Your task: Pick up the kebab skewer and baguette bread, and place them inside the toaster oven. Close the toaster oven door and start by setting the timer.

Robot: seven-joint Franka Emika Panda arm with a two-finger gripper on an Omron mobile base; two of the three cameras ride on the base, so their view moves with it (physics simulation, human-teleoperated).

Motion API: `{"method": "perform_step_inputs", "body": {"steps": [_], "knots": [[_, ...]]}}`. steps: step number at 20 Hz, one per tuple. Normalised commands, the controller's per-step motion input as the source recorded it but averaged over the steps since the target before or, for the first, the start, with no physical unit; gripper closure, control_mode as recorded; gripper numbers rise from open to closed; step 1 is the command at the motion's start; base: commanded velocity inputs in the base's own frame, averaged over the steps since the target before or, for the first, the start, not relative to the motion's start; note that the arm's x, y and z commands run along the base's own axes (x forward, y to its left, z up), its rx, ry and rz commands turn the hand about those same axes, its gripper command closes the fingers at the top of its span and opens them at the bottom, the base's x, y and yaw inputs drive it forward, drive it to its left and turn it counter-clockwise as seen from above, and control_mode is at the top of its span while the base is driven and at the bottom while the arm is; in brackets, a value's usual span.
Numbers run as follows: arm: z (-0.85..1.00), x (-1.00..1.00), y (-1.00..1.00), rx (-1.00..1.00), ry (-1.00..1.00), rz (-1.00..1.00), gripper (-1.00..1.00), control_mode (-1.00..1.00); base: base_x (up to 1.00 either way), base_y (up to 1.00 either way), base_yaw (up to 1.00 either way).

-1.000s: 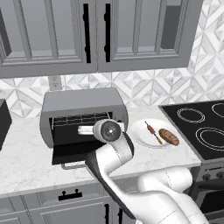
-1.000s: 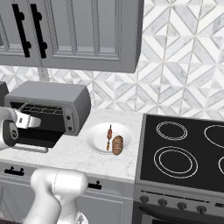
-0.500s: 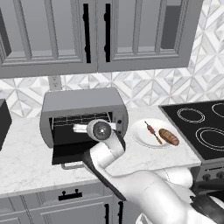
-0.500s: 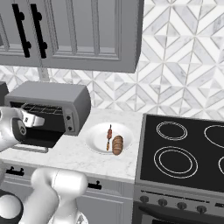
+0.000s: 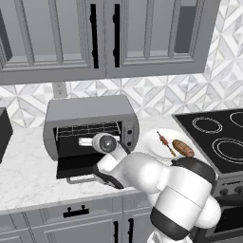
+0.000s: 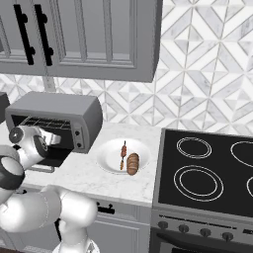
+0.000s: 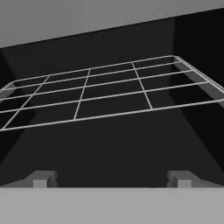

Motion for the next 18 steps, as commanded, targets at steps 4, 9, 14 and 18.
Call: {"method": "perform_step_inputs", "body": {"steps": [4, 9, 14, 18], "knots": [[-0.06, 0.29, 0.18, 0.00, -0.06, 0.02, -1.00, -1.00, 0.00, 0.00, 0.00], [0.15, 0.00, 0.30, 0.00, 0.00, 0.00, -1.00, -1.00, 0.00, 0.00, 0.00], [0.60, 0.00, 0.14, 0.00, 0.00, 0.00, -1.00, -1.00, 0.00, 0.00, 0.00], [0.59, 0.00, 0.00, 0.00, 0.00, 0.00, -1.00, -1.00, 0.00, 0.00, 0.00]]}}
